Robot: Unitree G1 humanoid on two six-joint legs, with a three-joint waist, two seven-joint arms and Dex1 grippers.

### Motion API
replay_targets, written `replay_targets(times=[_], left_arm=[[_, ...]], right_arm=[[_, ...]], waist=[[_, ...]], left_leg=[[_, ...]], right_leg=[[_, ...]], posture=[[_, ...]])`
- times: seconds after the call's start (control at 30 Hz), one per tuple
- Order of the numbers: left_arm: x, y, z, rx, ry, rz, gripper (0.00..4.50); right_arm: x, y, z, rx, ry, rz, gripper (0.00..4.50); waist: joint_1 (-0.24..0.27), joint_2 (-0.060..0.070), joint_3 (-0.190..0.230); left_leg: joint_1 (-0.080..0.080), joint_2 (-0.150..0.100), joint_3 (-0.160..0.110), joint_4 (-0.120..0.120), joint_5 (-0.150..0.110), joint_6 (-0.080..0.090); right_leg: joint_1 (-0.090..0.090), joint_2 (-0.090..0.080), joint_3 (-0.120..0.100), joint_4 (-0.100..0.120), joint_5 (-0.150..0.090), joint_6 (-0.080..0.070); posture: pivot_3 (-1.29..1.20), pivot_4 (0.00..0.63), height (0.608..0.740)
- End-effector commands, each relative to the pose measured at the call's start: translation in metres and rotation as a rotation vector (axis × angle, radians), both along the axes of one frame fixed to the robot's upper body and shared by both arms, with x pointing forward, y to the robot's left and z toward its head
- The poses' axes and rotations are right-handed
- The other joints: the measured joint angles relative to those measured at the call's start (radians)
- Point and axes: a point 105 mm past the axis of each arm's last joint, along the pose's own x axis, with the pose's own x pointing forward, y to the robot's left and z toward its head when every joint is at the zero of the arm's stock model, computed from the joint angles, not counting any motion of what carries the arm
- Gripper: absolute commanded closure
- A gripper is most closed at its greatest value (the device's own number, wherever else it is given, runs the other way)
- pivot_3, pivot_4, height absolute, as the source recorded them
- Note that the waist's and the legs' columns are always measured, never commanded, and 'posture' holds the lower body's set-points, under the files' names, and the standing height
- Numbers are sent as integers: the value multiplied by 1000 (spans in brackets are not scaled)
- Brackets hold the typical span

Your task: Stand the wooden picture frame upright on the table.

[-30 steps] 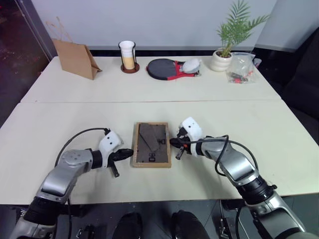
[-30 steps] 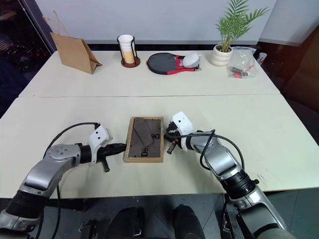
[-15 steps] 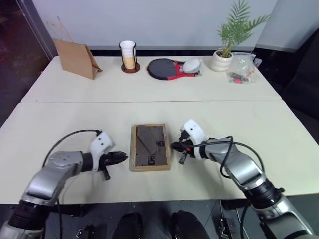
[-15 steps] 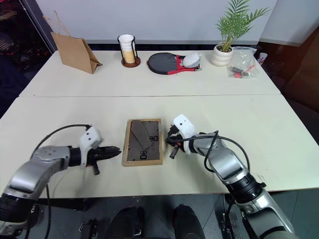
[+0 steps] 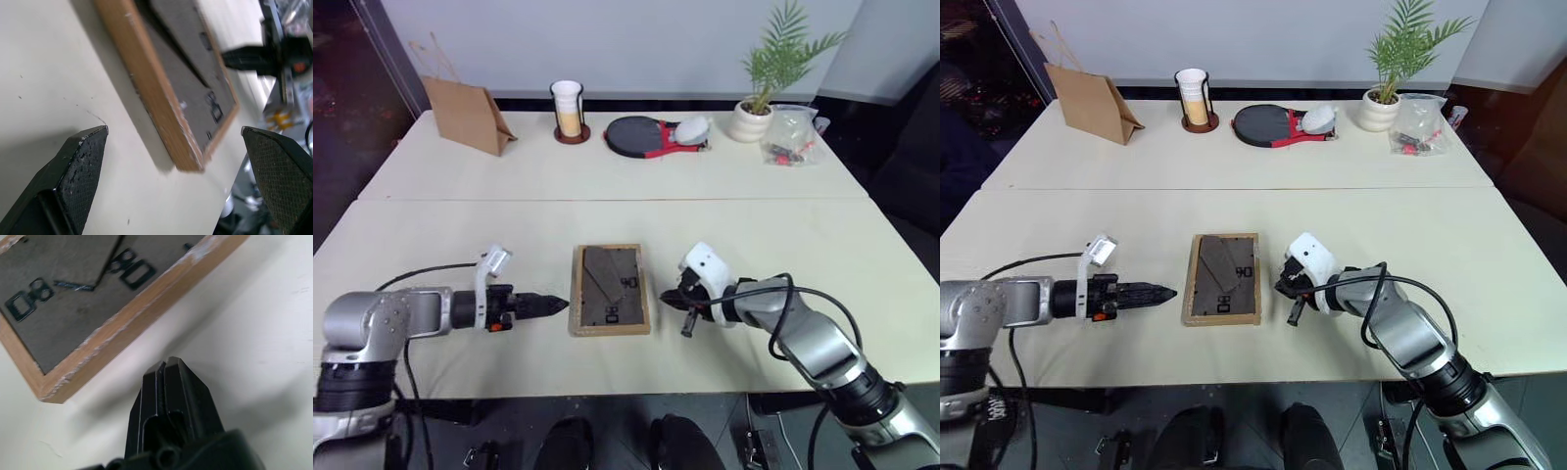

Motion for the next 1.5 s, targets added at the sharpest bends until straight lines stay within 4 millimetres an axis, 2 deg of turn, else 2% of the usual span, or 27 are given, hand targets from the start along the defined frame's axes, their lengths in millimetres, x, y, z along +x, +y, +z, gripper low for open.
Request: replay_targets(times=[0.03,0.2,0.33,0.53,0.63,0.77,0.83,0.93,1.03,1.1,1.13,1.23,1.3,1.37,1.5], left_arm=[[0,-7,-1,-9,16,9,33],[-5,-23,-14,-4,58,-18,33],[-10,-28,-16,-23,73,-36,33],[-17,-35,-17,-72,92,-64,33],[-15,-38,-11,-118,87,-63,901],[-13,-39,-4,-172,83,-53,2822],[-9,-36,1,-224,80,-32,3485],[-5,-33,12,-326,55,2,3502],[-4,-30,23,-408,23,21,3502],[-5,-29,26,-433,17,32,3502],[-6,-30,27,-449,16,31,3502],[-10,-33,28,-482,21,20,3502],[-13,-37,28,-501,29,0,3502],[-16,-41,28,-510,40,-16,3502],[-23,-46,26,-504,54,-46,3502]], right_arm=[[-1,13,2,7,-18,34,4500],[-7,30,3,26,3,106,4500],[-10,41,9,54,11,146,4500],[-5,44,12,70,16,140,4500],[-5,41,12,65,13,131,4500],[-4,37,15,61,5,117,4500],[-4,33,19,62,-6,103,4500],[-1,20,30,56,-36,66,4500],[0,-6,46,21,-86,28,4500],[3,-21,64,27,-129,5,4500],[5,-23,84,80,-157,-3,4500],[5,-16,119,213,-188,27,4500],[7,0,136,309,-180,80,3945],[9,15,145,363,-155,126,3139],[13,36,144,399,-97,195,1079]], waist=[[-1,0,0],[2,0,0],[4,0,0],[5,0,0],[5,0,0],[4,-1,0],[4,-1,0],[1,-1,0],[5,-1,0],[6,-1,0],[6,-1,0],[-1,-1,0],[-6,-1,0],[-3,-1,0],[2,-1,0]], left_leg=[[0,0,0,0,0,0],[1,0,0,3,0,0],[2,0,-1,4,0,0],[2,0,-2,4,0,0],[2,0,-2,4,0,0],[1,0,-2,4,0,0],[1,0,-2,4,0,0],[1,0,-2,4,0,0],[0,0,-3,4,0,0],[0,0,-3,4,0,0],[0,0,-3,4,0,0],[0,0,-3,4,0,0],[1,1,-3,3,0,0],[1,2,-3,3,0,0],[0,2,-3,2,0,0]], right_leg=[[0,0,0,1,0,0],[0,-1,0,4,0,0],[2,-2,0,5,0,0],[2,-2,0,5,0,0],[2,-3,0,5,0,-1],[1,-3,0,5,0,-1],[2,-2,-1,5,0,-1],[1,-2,-1,5,0,-1],[0,-3,-1,5,0,0],[0,-4,-1,5,0,0],[0,-4,-1,5,0,0],[1,-4,0,5,0,0],[1,-3,0,5,0,-1],[0,-2,0,5,0,-1],[0,-3,0,5,0,-1]], posture=[[0,150,740],[0,150,740],[0,150,740],[0,150,740],[0,150,740],[0,150,740],[0,150,740],[0,150,740],[0,150,740],[0,150,740],[0,150,740],[0,150,740],[0,150,740],[0,150,740],[0,150,740]])
